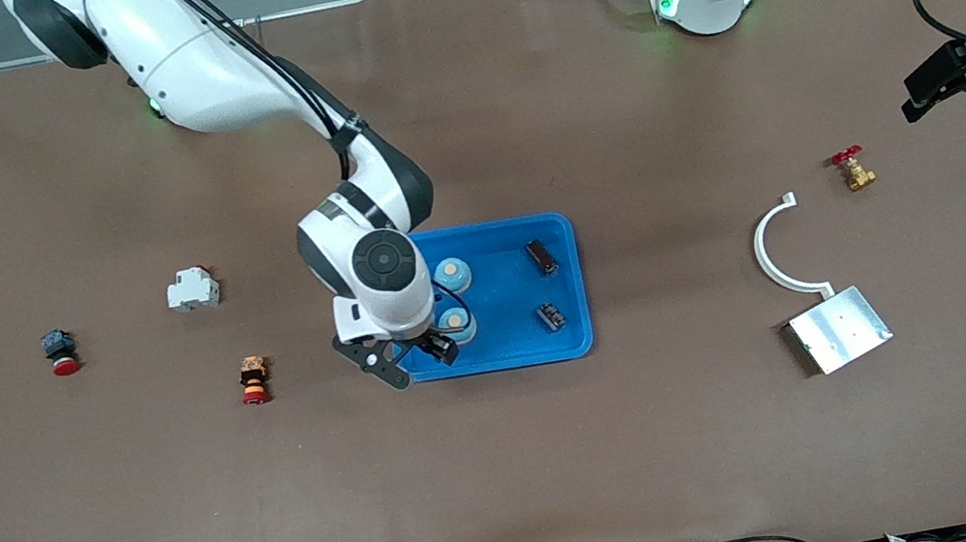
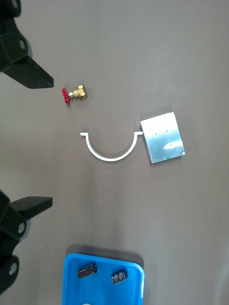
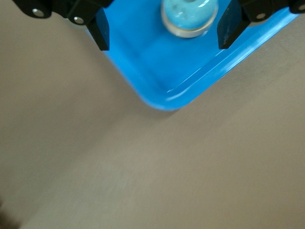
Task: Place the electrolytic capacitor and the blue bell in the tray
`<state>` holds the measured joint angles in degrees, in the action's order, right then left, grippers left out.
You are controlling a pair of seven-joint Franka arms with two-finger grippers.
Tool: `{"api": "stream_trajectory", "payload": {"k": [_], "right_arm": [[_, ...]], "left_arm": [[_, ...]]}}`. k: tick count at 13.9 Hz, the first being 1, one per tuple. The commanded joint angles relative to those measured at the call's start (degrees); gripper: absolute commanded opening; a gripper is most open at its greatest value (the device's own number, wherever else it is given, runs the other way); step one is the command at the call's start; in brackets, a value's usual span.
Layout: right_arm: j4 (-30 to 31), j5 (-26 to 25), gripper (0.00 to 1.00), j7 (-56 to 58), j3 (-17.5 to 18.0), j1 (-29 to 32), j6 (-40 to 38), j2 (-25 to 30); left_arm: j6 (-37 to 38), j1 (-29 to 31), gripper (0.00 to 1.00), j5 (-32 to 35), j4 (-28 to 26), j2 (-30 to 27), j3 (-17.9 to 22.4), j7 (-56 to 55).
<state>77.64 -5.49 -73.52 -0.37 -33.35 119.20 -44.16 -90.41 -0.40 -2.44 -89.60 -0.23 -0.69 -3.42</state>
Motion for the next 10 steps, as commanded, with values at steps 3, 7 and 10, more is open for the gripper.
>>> {"api": "stream_trajectory", "payload": {"k": [3, 7, 10], "right_arm": [[1.1, -1.0, 1.0, 16.4, 0.5, 6.2, -6.3, 5.9], [1.2, -1.1, 1.0, 34.1, 0.6, 14.1, -7.4, 9.2], [1.0, -1.2, 1.0, 41.7, 0.6, 18.2, -7.4, 10.0]], "left_arm": [[1.6, 0.2, 1.0, 1.2, 1.4, -0.3, -0.7, 0.0], [1.6, 0.1, 1.0, 1.5, 1.3, -0.2, -0.6, 0.3], [1.6, -0.1, 1.0, 2.4, 1.3, -0.2, -0.8, 0.3]]}}
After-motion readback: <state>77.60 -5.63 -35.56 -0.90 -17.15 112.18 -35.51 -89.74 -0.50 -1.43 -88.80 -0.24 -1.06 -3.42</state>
